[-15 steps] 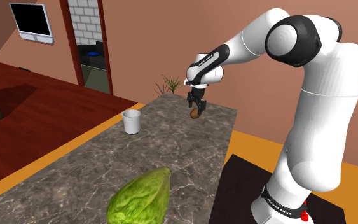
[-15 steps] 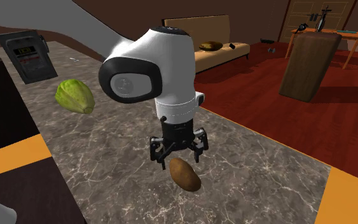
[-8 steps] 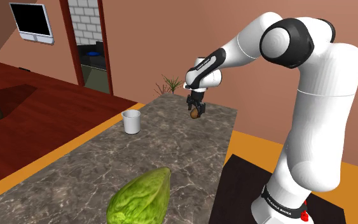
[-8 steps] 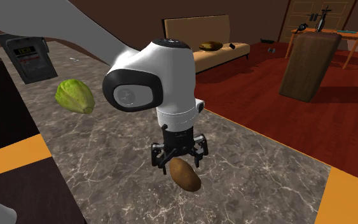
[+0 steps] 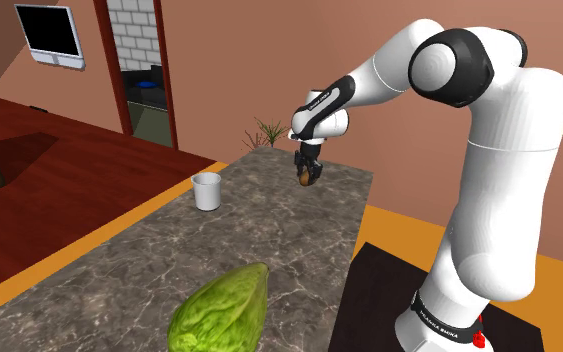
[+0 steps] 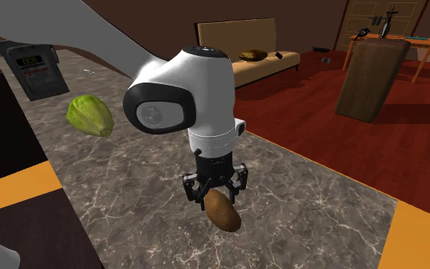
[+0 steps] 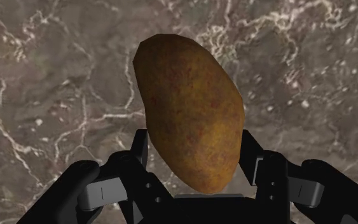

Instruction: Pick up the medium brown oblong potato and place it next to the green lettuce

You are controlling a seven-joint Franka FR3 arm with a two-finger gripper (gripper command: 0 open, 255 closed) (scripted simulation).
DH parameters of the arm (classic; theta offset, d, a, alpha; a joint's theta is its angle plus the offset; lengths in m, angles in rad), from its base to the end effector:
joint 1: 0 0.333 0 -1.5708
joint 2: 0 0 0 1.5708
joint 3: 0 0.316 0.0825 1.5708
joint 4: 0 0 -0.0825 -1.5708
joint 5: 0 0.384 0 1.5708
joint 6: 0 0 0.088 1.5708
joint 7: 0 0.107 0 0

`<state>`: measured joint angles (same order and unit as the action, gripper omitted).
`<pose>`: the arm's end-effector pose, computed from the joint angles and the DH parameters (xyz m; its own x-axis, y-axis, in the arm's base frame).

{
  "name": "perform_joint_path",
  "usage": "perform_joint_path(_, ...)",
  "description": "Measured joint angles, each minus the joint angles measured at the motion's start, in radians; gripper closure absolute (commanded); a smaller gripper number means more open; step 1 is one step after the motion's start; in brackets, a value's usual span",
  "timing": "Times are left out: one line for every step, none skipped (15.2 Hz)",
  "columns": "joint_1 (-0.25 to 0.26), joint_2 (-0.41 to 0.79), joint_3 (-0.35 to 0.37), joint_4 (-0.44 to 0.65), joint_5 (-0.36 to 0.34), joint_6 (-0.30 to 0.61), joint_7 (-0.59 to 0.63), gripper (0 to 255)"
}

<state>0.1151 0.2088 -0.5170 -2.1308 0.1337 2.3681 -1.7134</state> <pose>0.5280 -0.2174 0.3280 0.3338 0.9426 -0.0123 0.9412 -0.3326 0.0588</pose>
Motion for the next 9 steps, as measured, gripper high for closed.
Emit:
perform_joint_path(0.0,0.0,0.0,0.0,0.0,0.0,0.0,255)
perform_joint_path(0.0,0.0,0.0,0.0,0.0,0.0,0.0,255)
perform_joint_path(0.0,0.0,0.0,0.0,0.0,0.0,0.0,255)
perform_joint_path(0.0,0.0,0.0,0.0,0.0,0.0,0.001,255)
perform_joint_path(0.0,0.0,0.0,0.0,0.0,0.0,0.0,255)
perform_joint_path(0.001,-0.004,-0.001,0.002,-0.003,-0.005,0.002,255)
perform_joint_path(0.002,-0.01,-0.003,0.004,-0.008,-0.013,0.006,255)
perform_joint_path(0.004,-0.018,-0.004,0.007,-0.015,-0.023,0.01,255)
perform_joint_path(0.005,-0.027,-0.007,0.009,-0.021,-0.033,0.013,255)
